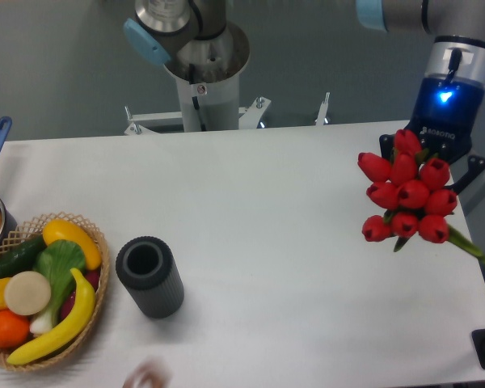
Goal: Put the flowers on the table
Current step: 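Hold the red tulip bunch in the gripper and lift slightly, then carry the red tulips toward the black cup, lowering them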
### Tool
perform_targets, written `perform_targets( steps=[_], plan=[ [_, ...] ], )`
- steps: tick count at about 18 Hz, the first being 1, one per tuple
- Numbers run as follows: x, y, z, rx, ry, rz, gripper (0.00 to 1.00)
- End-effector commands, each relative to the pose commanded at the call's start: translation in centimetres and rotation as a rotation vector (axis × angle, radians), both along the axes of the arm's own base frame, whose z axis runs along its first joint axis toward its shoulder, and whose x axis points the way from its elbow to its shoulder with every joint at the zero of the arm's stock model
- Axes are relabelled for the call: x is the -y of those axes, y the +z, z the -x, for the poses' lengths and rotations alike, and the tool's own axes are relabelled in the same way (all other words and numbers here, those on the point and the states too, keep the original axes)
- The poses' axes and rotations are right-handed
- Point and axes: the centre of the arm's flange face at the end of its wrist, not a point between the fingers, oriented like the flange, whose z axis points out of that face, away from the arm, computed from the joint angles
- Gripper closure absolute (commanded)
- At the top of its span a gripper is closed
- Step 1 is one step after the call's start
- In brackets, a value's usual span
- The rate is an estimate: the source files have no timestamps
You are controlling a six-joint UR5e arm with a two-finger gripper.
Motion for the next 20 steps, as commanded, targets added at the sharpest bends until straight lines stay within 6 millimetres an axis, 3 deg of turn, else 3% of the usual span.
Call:
perform_targets(
  steps=[3,7,10,15,20],
  plan=[
    [-0.9,-0.9,-2.1,-0.015,0.002,0.160,0.64],
    [0.2,-2.6,-4.0,-0.024,0.024,0.332,0.64],
    [-2.4,-3.5,-6.2,-0.079,-0.001,0.482,0.62],
    [-2.7,-5.4,-7.4,-0.073,-0.013,0.563,0.61],
    [-6.0,-9.7,-8.7,-0.018,-0.065,0.603,0.59]
  ],
)
